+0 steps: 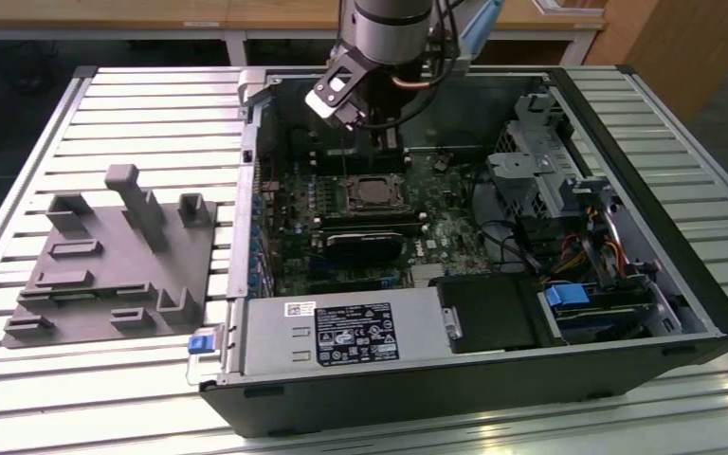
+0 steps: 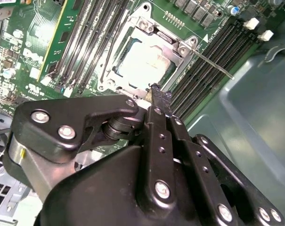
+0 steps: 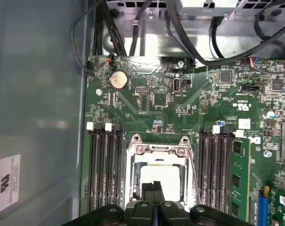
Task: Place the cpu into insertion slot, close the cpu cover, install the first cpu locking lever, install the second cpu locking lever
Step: 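Install the first cpu locking lever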
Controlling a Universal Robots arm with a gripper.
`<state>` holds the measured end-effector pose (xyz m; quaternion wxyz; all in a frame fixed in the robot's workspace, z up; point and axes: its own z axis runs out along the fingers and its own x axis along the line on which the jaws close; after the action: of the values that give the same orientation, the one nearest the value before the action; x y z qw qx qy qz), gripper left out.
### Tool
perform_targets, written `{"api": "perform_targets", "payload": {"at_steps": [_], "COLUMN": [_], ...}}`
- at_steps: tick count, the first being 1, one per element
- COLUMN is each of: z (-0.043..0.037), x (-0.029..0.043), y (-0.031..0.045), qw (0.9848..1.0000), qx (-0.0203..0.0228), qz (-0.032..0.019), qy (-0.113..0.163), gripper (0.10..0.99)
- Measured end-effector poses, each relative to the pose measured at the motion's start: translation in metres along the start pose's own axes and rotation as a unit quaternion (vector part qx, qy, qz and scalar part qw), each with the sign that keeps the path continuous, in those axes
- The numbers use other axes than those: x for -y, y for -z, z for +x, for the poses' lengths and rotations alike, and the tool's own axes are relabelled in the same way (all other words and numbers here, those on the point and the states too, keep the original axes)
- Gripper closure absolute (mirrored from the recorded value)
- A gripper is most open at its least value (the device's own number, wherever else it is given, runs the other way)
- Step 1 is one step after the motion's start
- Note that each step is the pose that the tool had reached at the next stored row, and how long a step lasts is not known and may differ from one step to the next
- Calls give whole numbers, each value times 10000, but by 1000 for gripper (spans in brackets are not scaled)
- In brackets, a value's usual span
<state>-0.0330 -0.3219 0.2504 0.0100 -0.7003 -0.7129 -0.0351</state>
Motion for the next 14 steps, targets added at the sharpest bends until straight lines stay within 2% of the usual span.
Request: {"api": "perform_targets", "payload": {"at_steps": [7, 11, 14], "z": [9, 16, 17], "x": [-6, -10, -10], "y": [140, 253, 263], "qw": [10000, 10000, 10000], "qx": [0, -3, -18], "qz": [0, 0, 1], "qy": [0, 0, 31], "gripper": [980, 980, 980]}}
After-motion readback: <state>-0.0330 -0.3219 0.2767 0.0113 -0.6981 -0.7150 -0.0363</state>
